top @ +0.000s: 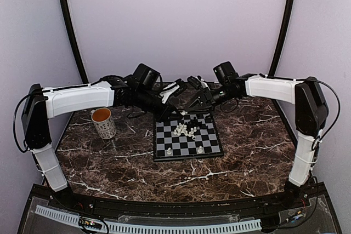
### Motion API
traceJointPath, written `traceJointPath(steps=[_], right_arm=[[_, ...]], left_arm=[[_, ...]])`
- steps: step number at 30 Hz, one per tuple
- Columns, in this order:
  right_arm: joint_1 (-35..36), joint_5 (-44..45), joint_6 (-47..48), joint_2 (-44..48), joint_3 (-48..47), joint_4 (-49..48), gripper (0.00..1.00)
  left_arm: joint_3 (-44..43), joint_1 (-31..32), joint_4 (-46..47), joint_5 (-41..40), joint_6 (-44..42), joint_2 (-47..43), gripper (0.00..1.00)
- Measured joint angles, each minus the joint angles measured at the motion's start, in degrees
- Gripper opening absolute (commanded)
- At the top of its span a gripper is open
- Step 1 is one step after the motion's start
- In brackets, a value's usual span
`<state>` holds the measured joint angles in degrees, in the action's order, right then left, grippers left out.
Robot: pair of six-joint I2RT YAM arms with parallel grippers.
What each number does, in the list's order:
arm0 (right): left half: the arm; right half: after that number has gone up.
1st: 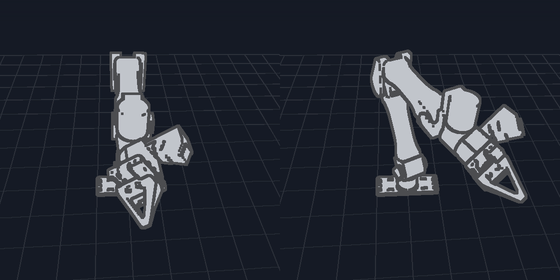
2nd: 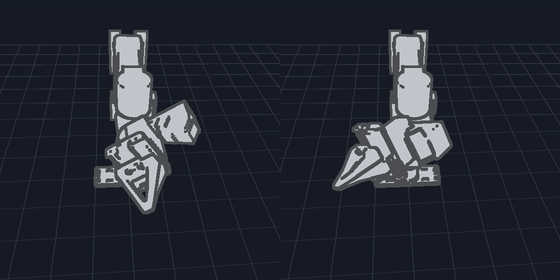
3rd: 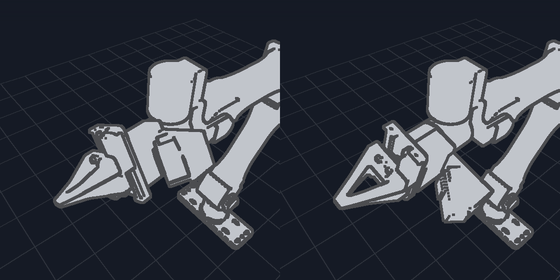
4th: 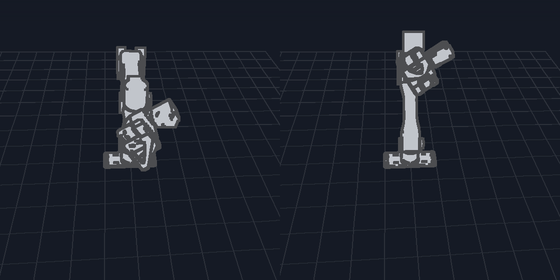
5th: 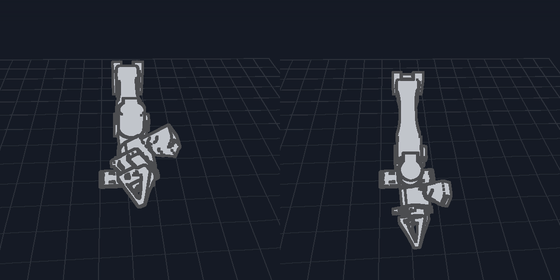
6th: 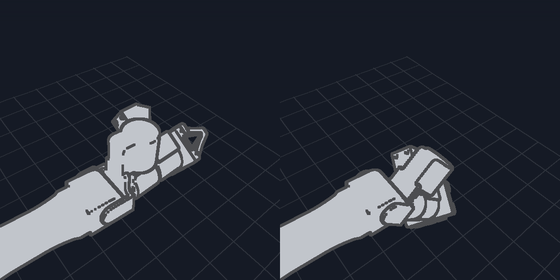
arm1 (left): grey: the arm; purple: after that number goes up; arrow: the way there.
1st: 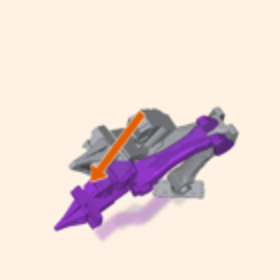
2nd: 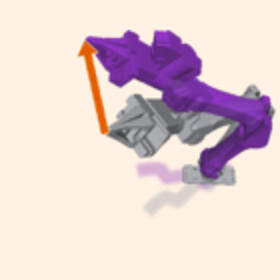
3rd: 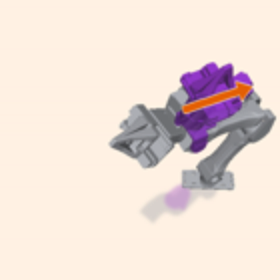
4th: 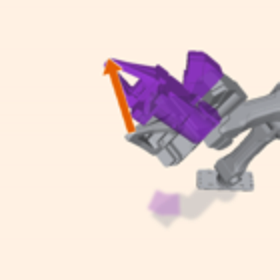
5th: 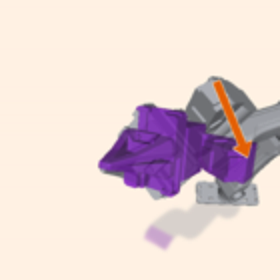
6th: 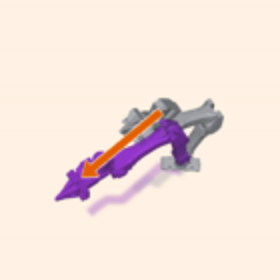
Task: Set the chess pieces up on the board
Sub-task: Pass from the left arm to the right
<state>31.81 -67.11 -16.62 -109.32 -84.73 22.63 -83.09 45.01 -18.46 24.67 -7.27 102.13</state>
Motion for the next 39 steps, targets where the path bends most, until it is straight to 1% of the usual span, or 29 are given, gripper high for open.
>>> traceJointPath(steps=[5, 11, 18, 21, 24, 28, 33, 39], right_arm=[[-0.1, -0.2, -1.9, -0.2, 0.8, -1.8, 0.2], [-0.3, -0.3, -2.6, -0.3, 1.6, -3.2, 0.15], [-0.3, -0.2, -2.3, -0.5, 1.7, -3.3, 0.06], [-0.4, 0.0, -1.1, -0.6, 1.6, -2.8, 0.02], [-0.4, 1.5, 2.4, -0.7, 0.8, -0.6, 0.0], [-0.4, 5.4, 9.2, -0.7, -0.8, 3.5, 0.0], [-0.4, 11.0, 16.2, 0.9, 0.4, 6.3, 0.0], [-0.4, 18.3, 23.8, 7.5, 6.3, 8.1, 0.0]], left_arm=[[0.0, 0.1, 0.0, 0.1, 0.0, 0.0, 0.19], [0.0, 0.3, 0.2, 0.3, 0.0, 0.0, 0.19], [0.0, 0.4, 0.5, 0.4, 0.0, 0.0, 0.19], [0.0, 0.4, 0.5, 0.1, 0.0, 0.0, 0.24], [0.0, 0.5, 0.5, -0.1, 0.1, 0.0, 0.32], [0.0, 0.6, 0.5, -0.7, -0.3, 0.0, 0.37], [0.5, 0.6, 0.3, -3.0, -1.8, -0.5, 0.39], [4.3, 0.6, -0.4, -5.8, -3.9, -4.4, 0.4]])
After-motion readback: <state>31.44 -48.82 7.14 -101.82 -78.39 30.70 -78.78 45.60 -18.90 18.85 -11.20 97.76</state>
